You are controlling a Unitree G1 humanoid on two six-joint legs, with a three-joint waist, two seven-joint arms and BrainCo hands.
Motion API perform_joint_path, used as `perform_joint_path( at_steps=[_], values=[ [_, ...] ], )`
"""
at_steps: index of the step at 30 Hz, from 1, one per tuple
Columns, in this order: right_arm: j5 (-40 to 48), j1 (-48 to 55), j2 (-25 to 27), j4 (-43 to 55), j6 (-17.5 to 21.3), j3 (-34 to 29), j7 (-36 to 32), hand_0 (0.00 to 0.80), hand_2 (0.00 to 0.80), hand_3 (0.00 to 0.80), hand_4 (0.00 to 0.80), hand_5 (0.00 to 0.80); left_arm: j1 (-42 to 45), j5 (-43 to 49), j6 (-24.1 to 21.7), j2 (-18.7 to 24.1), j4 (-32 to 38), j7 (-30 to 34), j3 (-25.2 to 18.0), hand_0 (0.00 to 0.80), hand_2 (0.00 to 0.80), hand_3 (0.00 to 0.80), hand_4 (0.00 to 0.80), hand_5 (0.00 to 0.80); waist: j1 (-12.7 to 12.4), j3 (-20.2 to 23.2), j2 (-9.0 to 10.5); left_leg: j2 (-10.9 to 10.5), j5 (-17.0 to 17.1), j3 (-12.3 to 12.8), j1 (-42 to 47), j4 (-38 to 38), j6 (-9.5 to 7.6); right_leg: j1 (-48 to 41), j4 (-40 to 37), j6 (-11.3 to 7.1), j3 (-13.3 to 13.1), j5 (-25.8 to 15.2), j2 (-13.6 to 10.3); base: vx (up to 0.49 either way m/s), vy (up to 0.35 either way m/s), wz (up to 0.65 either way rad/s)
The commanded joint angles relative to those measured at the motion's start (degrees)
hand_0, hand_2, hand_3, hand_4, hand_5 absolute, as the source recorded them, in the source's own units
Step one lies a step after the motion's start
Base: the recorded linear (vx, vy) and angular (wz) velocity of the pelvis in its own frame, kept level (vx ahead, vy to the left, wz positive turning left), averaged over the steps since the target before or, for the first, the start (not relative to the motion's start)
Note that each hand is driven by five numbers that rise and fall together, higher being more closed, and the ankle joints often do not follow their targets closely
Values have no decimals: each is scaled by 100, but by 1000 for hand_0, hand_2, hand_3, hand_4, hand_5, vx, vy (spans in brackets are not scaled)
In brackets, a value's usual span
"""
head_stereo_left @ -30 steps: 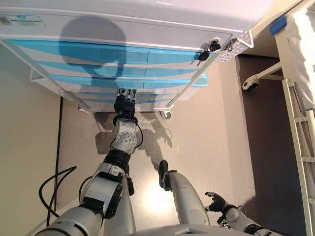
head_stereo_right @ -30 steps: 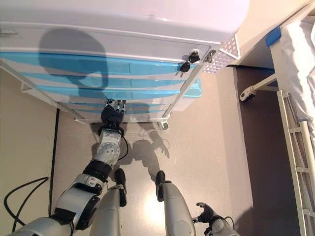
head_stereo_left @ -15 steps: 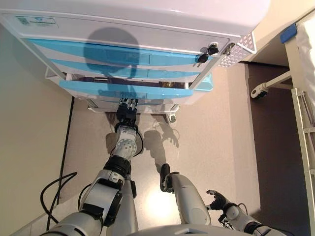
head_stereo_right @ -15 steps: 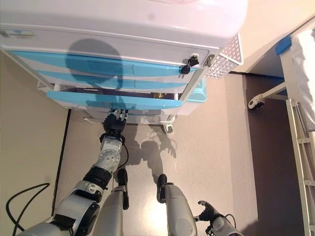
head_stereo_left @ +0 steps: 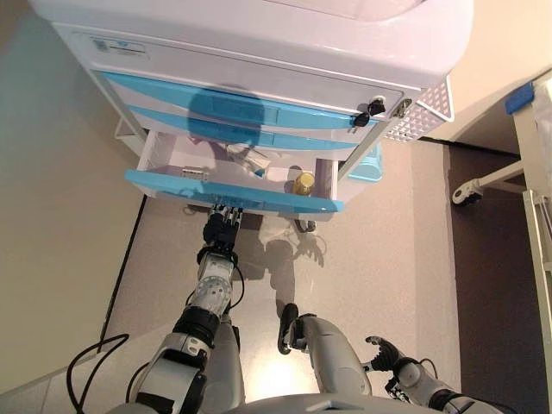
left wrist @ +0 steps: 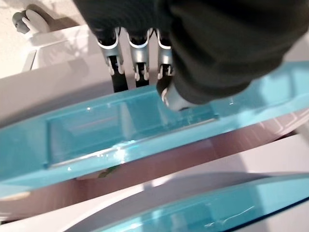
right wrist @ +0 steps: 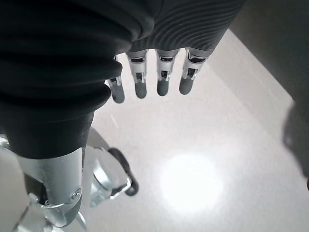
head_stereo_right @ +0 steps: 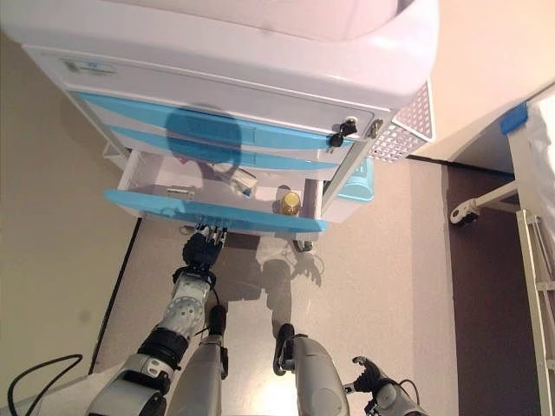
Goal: Open the drawer and pick up the medicine
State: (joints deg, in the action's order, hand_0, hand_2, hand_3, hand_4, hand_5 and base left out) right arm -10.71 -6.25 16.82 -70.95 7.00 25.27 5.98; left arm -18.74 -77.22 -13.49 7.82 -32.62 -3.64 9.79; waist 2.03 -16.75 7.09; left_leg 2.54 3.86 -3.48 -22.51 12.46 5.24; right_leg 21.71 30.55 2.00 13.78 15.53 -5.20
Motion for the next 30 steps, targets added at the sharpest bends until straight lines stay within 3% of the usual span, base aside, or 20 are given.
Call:
perform_joint_path(
  at_steps=[1, 15, 30],
  values=[
    [-207, 174, 215, -140, -127, -37, 69, 0, 0, 0, 0, 0, -167, 526, -403, 393, 1483, 928, -393, 800, 800, 800, 800, 800, -162, 417, -65, -443, -558, 50, 49, 482, -541, -234, -764, -295, -59, -1035, -101, 22, 16, 11],
    [-401, 271, 281, -163, -201, -380, 79, 0, 0, 0, 0, 0, 1211, 529, -122, 468, 2045, 1145, -747, 800, 800, 800, 800, 800, -420, 573, -296, -731, -517, -344, 588, 317, -588, -896, -682, -346, 375, -879, -404, 17, 32, 18],
    [-653, 304, 253, -267, -209, -482, -37, 0, 0, 0, 0, 0, 2475, 597, -52, 487, 2703, 1314, -1445, 800, 800, 800, 800, 800, -738, 791, -318, -816, -716, -318, 946, 442, -728, -1355, -874, -397, 437, -857, -435, 8, 13, 6]
  ],
)
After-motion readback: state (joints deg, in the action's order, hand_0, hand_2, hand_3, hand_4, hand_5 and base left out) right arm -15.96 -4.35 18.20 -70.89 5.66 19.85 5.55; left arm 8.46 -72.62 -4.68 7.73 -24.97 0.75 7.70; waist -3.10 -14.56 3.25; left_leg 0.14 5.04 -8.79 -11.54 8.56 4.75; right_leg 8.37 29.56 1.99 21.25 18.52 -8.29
